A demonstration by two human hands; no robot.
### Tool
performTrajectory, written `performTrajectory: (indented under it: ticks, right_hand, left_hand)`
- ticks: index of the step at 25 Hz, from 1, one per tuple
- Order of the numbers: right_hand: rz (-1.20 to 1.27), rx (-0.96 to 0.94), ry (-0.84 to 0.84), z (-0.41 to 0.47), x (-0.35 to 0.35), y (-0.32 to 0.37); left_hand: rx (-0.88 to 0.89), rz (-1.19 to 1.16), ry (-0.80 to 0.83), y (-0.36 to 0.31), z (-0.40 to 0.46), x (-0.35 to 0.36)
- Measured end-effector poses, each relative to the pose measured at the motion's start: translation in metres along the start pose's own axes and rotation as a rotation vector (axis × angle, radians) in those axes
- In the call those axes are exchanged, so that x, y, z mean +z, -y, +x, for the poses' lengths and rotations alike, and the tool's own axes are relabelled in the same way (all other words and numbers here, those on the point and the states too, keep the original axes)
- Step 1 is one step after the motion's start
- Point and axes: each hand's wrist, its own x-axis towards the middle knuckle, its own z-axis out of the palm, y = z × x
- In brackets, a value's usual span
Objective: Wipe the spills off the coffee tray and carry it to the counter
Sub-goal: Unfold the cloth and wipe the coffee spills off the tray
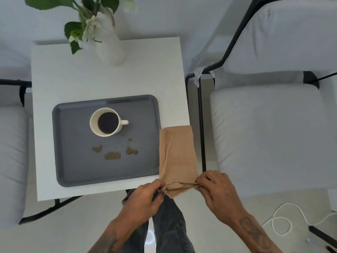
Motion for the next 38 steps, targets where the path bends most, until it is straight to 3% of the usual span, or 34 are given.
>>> performTrajectory:
  ticks: [4,7,10,12,14,18,22,25,27,30,32,35,38]
  right_hand:
    - [0.004,0.017,-0.094,0.076,-0.007,-0.016]
    - [0.089,0.287,-0.128,0.139,-0.014,-0.028]
    - [0.663,0.791,0.092,0.154,0.002,-0.032]
    - [1.067,1.013,0.223,0.145,0.022,-0.033]
    - [1.121,1.011,0.222,0.138,0.036,-0.035]
    - [1.053,0.908,-0.059,0.145,0.037,-0.027]
    - [0.715,0.640,-0.242,0.132,0.017,0.012]
    - [0.698,0.449,-0.348,0.125,-0.002,0.056]
    - [0.700,0.398,-0.305,0.131,0.004,0.084]
    - [0.606,0.451,-0.254,0.141,0.039,0.113]
    - [0.561,0.536,-0.302,0.143,0.062,0.115]
    - [0.666,0.716,-0.273,0.148,0.084,0.108]
    - [0.651,0.715,-0.236,0.149,0.093,0.102]
  left_hand:
    - [-0.107,-0.138,-0.214,-0.006,0.066,-0.027]
    - [-0.226,-0.086,-0.361,-0.019,0.118,-0.044]
    - [-0.491,-0.016,-0.322,-0.033,0.143,-0.033]
    - [-0.635,-0.039,-0.332,-0.042,0.147,-0.022]
    - [-0.651,-0.018,-0.361,-0.047,0.148,-0.015]
    - [-0.451,0.087,-0.375,-0.051,0.142,-0.013]
    - [-0.264,-0.214,-0.437,-0.062,0.107,-0.021]
    - [-0.184,-0.390,-0.544,-0.041,0.069,-0.045]
    - [-0.227,-0.417,-0.611,-0.010,0.054,-0.061]
    - [-0.375,-0.236,-0.731,0.049,0.042,-0.070]
    - [-0.307,0.015,-0.803,0.065,0.037,-0.058]
    - [-0.087,0.252,-0.666,0.059,0.060,-0.022]
    - [-0.107,0.302,-0.517,0.058,0.092,0.001]
